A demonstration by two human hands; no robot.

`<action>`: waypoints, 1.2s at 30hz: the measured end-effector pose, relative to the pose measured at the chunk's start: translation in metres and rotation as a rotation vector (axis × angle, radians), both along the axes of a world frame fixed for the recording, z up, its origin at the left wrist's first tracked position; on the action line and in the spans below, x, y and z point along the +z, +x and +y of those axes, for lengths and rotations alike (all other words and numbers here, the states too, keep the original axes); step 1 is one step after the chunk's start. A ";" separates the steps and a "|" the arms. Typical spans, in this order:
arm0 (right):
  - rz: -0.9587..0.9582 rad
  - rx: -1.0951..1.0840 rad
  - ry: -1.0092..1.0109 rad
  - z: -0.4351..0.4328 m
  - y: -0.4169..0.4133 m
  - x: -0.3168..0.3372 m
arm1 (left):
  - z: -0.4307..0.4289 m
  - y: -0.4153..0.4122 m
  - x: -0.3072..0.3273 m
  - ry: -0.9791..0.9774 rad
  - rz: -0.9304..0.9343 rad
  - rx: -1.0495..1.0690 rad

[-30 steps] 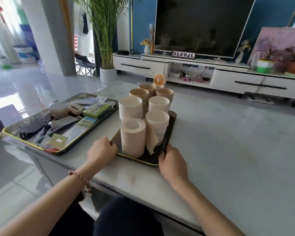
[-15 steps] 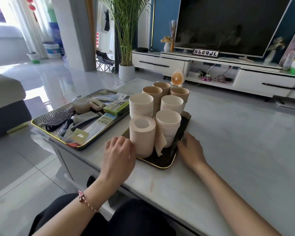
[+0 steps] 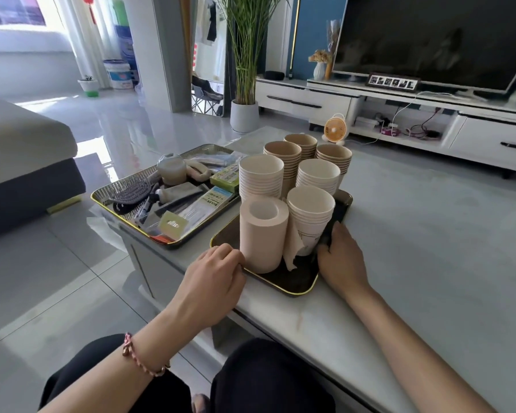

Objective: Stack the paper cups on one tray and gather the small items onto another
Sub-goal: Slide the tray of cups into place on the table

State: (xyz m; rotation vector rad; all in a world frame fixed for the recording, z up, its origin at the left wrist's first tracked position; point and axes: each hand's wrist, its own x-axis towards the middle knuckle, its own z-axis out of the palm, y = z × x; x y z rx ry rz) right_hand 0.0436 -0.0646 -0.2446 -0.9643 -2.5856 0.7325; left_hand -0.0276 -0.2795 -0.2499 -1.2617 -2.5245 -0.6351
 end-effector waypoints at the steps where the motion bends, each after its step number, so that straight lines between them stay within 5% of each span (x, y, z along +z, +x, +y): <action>1: -0.004 0.006 0.003 -0.007 -0.003 0.000 | -0.005 -0.002 0.000 0.000 -0.008 0.018; 36: -0.007 0.031 0.043 -0.046 -0.012 -0.006 | -0.035 -0.007 -0.009 0.148 0.071 0.125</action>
